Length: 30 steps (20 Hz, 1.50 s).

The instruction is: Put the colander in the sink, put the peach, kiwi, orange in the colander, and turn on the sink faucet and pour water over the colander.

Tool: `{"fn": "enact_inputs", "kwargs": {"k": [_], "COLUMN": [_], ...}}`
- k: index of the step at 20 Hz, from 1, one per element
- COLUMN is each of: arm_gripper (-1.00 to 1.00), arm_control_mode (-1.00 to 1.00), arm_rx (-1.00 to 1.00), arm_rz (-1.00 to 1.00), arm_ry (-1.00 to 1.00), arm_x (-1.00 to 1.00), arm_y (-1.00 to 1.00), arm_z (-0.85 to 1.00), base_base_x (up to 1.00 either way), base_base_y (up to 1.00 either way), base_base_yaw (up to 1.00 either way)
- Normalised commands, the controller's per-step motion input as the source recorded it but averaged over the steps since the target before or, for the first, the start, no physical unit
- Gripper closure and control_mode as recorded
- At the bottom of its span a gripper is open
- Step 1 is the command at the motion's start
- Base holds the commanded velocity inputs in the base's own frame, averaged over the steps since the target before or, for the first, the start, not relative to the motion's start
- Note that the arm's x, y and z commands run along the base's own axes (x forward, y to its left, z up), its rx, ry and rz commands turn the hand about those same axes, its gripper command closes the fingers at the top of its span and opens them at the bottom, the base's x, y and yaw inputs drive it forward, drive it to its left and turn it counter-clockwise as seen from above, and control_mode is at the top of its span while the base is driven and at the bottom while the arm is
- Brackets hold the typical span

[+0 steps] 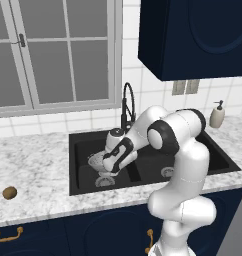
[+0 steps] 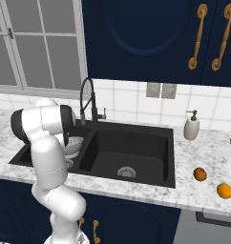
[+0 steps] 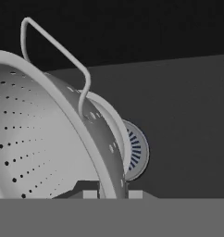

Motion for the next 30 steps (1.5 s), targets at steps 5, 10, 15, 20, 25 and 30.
{"fn": "enact_inputs", "kwargs": {"k": [5,10,15,20,25,30], "arm_gripper": [1.0,1.0,1.0,1.0,1.0,-1.0], "arm_control_mode": [-1.0,-1.0,-1.0,-1.0,-1.0,-1.0], "arm_rx": [0.01,0.0,0.01,0.02,-0.06,-0.09], "arm_rz": [-0.24,-0.29,-0.33,-0.36,-0.47,-0.5], "arm_ry": [0.04,0.06,0.07,0.16,0.23,0.18], "arm_x": [0.0,-0.05,-0.04,-0.22,-0.08,0.0], "arm_y": [0.75,0.57,0.58,0.55,0.23,0.13], "arm_z": [-0.29,-0.38,-0.43,-0.08,-0.11,0.01], "base_base_x": [0.0,0.0,0.0,0.0,0.0,0.0], "base_base_y": [0.0,0.0,0.0,0.0,0.0,0.0], "base_base_yaw": [0.0,0.0,0.0,0.0,0.0,0.0]}}
